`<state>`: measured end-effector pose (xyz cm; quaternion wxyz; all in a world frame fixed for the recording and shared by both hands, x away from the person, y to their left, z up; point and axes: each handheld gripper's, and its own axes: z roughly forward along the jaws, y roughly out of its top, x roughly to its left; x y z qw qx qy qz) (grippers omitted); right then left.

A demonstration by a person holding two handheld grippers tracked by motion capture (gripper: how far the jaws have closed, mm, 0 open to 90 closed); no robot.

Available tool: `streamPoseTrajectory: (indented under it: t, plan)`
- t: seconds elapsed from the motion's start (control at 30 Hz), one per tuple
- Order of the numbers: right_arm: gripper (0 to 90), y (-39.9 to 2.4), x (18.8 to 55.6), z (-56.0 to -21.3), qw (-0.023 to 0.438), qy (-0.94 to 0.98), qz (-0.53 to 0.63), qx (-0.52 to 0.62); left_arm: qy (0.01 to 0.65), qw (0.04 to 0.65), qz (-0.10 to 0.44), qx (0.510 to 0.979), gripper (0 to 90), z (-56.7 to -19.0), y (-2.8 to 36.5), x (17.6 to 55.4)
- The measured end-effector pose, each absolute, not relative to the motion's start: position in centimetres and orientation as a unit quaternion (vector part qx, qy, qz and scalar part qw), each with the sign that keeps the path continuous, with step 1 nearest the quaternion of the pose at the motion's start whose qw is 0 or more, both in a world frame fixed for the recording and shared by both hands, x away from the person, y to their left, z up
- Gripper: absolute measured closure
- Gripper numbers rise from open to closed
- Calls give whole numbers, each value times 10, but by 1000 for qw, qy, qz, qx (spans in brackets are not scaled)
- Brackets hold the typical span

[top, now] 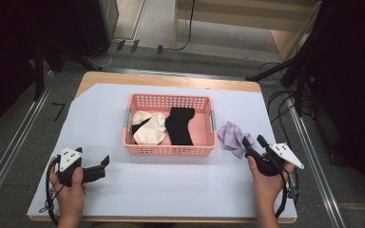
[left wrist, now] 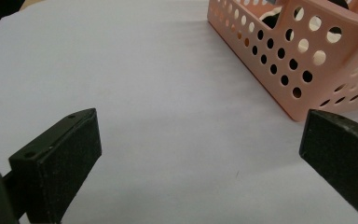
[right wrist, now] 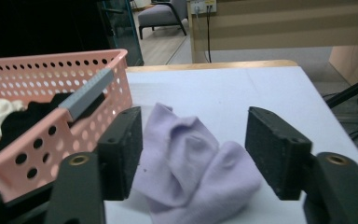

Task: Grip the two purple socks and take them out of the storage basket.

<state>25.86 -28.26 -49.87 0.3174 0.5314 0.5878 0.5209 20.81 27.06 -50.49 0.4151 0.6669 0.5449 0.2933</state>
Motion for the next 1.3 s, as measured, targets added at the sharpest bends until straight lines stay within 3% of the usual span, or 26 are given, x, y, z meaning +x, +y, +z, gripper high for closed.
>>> streamPoseTrajectory:
  t: [0.17, 0.47, 0.8, 1.13, 1.3]
  plan:
    - [276, -302, 243, -507, 315, 589, 519, 533, 545, 416, 295, 665, 0, -505, 271, 207]
    - [205, -325, 221, -522, 305, 604, 516, 525, 543, 417, 296, 666, 0, -505, 271, 207]
    - [183, -340, 196, -527, 312, 586, 517, 540, 545, 417, 294, 665, 0, -505, 271, 207]
    - [222, -330, 196, -527, 344, 615, 484, 519, 545, 423, 291, 663, 0, -505, 272, 207]
    - [217, -333, 198, -528, 326, 607, 495, 530, 546, 415, 289, 669, 0, -505, 271, 209]
